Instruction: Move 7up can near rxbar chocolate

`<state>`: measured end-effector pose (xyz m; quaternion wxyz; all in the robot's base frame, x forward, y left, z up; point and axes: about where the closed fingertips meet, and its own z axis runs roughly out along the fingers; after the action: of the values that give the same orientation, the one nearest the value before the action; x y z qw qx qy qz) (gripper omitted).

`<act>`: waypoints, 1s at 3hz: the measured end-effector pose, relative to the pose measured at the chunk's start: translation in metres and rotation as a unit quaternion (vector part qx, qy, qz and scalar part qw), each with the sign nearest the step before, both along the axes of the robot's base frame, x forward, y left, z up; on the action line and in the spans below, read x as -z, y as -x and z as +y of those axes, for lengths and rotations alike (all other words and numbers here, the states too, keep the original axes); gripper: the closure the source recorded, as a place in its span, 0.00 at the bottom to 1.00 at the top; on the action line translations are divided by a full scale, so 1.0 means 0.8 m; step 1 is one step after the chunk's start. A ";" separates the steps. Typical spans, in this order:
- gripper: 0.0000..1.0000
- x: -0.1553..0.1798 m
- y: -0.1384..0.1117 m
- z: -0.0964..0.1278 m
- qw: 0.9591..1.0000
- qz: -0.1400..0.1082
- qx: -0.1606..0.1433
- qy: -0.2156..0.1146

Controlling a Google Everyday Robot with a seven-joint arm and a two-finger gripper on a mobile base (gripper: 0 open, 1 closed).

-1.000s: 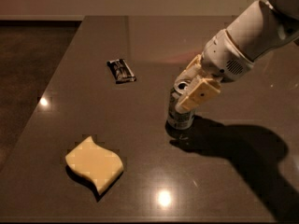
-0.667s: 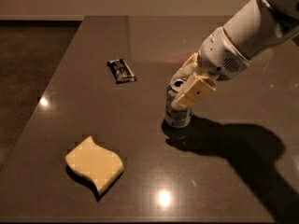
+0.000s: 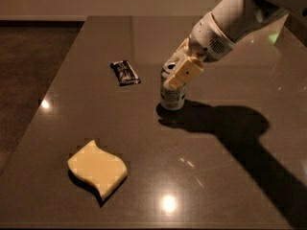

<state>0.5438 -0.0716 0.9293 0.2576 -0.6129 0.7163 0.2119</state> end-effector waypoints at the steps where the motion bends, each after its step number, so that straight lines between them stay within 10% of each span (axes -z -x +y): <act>1: 1.00 0.000 -0.047 0.014 1.000 -0.008 0.012 -0.016; 3: 1.00 0.001 -0.100 0.041 0.998 -0.031 0.033 -0.051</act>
Offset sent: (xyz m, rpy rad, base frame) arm 0.0951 0.0341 0.0009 0.1336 -0.0706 -0.0876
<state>0.6235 -0.0387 0.9285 0.3179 -0.5813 0.7159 0.2204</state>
